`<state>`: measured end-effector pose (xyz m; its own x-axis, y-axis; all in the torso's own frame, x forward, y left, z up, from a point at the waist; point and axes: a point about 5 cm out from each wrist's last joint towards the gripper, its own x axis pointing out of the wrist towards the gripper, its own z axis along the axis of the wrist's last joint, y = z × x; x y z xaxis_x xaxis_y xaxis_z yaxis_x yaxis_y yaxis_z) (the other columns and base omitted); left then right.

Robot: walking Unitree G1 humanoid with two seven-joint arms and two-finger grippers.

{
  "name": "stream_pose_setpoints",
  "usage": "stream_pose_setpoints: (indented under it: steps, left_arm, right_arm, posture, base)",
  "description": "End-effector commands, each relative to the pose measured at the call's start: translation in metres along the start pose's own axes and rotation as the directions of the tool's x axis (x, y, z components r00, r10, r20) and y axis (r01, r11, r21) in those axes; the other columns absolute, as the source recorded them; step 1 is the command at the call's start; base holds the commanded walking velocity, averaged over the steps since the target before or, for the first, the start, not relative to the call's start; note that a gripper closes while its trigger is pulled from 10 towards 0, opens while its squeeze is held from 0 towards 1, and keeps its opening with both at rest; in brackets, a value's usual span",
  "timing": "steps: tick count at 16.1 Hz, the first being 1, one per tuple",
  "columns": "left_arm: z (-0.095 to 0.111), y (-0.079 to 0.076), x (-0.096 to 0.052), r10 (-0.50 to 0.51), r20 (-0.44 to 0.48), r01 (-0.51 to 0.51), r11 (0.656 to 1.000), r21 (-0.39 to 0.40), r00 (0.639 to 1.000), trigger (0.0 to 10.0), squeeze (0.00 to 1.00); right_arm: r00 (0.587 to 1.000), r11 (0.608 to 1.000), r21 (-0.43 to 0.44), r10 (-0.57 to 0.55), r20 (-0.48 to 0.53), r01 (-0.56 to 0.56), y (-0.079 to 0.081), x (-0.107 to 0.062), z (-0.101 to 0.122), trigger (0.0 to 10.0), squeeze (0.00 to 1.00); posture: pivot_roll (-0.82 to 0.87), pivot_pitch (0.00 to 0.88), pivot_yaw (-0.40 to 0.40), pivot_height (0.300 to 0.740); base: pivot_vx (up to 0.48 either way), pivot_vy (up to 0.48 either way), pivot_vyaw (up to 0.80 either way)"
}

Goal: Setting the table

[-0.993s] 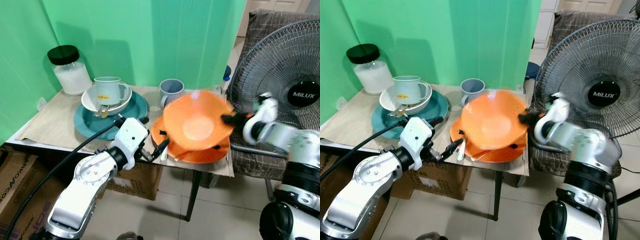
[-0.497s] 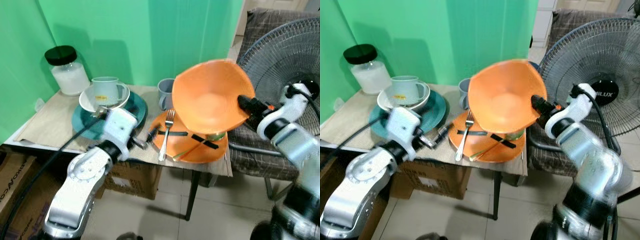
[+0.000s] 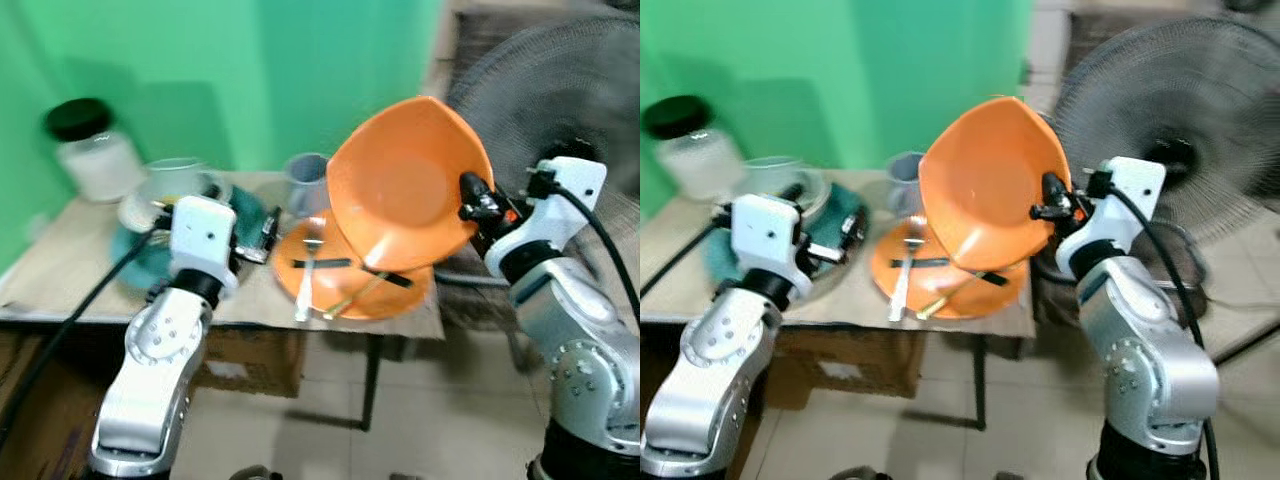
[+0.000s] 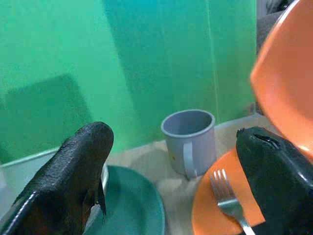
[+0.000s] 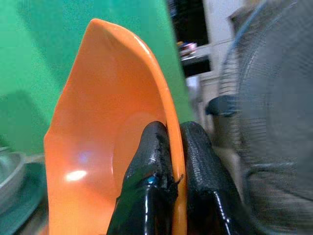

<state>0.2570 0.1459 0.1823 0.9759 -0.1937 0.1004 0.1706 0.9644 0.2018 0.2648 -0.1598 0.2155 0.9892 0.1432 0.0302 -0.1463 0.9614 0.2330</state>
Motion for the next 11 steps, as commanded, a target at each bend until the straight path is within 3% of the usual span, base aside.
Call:
stream_pose_setpoints:
  steps: [1, 3, 6, 9, 11]
  left_arm:
    - [-0.002, 0.005, -0.002, 0.032, -0.021, -0.032, 0.999, 0.020, 0.999, 10.0, 0.00]
    - [-0.003, 0.005, -0.008, 0.046, -0.033, -0.045, 0.999, 0.026, 0.998, 10.0, 0.00]
    - [0.004, 0.007, 0.000, 0.058, -0.005, -0.058, 0.998, 0.025, 0.998, 10.0, 0.00]
    - [-0.001, 0.013, -0.003, 0.101, -0.022, -0.100, 0.994, 0.036, 0.995, 10.0, 0.00]
    - [0.000, 0.013, 0.002, 0.109, -0.014, -0.109, 0.994, 0.004, 0.994, 10.0, 0.00]
  right_arm:
    - [0.998, 1.000, -0.010, 0.027, 0.064, -0.026, 0.008, -0.002, 0.008, 10.0, 0.00]
    - [0.997, 1.000, -0.013, 0.003, 0.080, -0.002, 0.010, -0.001, 0.002, 10.0, 0.00]
    - [0.982, 0.995, -0.026, -0.095, 0.164, 0.100, 0.010, 0.004, 0.008, 10.0, 0.00]
    - [0.981, 0.998, -0.042, -0.041, 0.192, 0.050, 0.018, 0.007, 0.010, 10.0, 0.00]
    - [0.967, 0.995, -0.054, -0.072, 0.244, 0.088, 0.017, 0.008, 0.014, 10.0, 0.00]
  posture:
    - [0.00, 0.000, 0.027, 0.740]
    - [-0.01, 0.000, 0.032, 0.740]
    - [0.01, 0.000, 0.018, 0.740]
    - [-0.01, 0.000, 0.028, 0.740]
    - [-0.04, 0.000, 0.031, 0.740]
  base:
    - [0.000, 0.000, -0.74]
    - [0.000, 0.000, -0.74]
    - [0.000, 0.000, -0.76]
    - [0.000, 0.000, -0.79]
    - [0.000, 0.000, -0.80]
